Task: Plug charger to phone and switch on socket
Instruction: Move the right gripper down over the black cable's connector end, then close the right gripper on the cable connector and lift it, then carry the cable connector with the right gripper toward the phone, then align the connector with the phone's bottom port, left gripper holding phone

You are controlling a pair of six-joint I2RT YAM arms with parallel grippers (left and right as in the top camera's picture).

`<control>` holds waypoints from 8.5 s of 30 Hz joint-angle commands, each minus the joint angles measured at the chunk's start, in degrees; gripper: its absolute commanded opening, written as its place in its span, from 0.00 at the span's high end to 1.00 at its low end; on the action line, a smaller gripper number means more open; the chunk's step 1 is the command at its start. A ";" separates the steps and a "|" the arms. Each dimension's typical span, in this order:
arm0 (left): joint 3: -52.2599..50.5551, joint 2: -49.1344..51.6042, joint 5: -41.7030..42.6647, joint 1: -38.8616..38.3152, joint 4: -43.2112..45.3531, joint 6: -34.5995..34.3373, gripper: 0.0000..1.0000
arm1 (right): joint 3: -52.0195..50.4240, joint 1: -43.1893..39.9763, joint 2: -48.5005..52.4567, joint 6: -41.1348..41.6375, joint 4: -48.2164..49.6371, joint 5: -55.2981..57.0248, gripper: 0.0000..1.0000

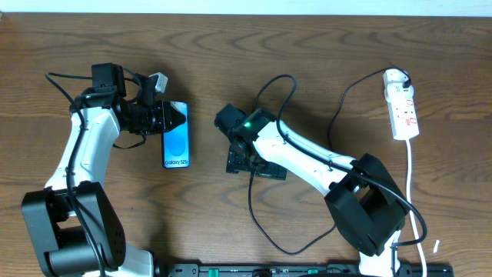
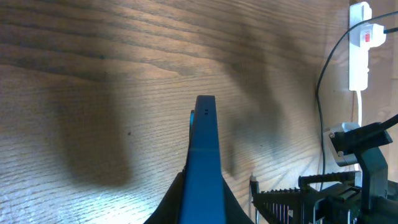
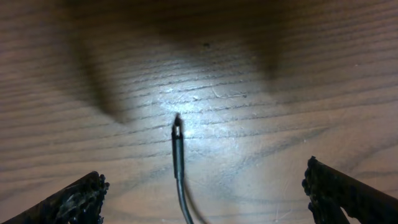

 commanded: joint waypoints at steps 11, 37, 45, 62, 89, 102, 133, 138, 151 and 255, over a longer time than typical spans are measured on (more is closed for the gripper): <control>0.22 -1.14 0.22 0.09 0.02 0.33 0.93 | -8.37 0.24 0.55 0.57 9.22 -1.99 0.08; 0.22 -1.14 0.24 0.09 -0.02 0.28 0.93 | -8.46 0.13 2.91 2.27 9.73 -3.04 0.55; 0.22 -1.14 0.24 0.09 -0.02 0.28 0.93 | -8.46 0.13 2.91 2.29 9.70 -3.06 0.66; 0.22 -1.14 0.26 0.09 0.00 0.28 0.93 | -8.46 1.38 2.91 2.34 9.01 -4.96 0.67; 0.22 -1.14 0.26 0.09 0.00 0.28 0.93 | -8.46 1.40 2.91 2.51 9.01 -4.94 0.91; 0.22 -1.14 0.26 0.09 0.00 0.13 0.93 | -8.46 0.68 2.91 2.49 9.16 -4.94 0.99; 0.22 -1.14 2.12 0.09 -0.11 -0.31 0.93 | -2.69 -10.97 -23.06 -35.39 22.05 -23.58 0.99; 0.22 -1.14 9.55 0.09 1.33 -0.31 0.92 | -2.75 -17.73 -22.51 -38.75 25.24 -40.09 0.99; 0.22 -1.14 26.10 0.09 16.31 -12.96 0.92 | -2.99 -27.91 -19.47 -47.32 28.33 -55.91 0.99; 0.22 -1.11 26.43 -0.09 72.00 -56.48 0.93 | -3.04 -18.08 6.49 -22.60 95.19 -89.15 0.99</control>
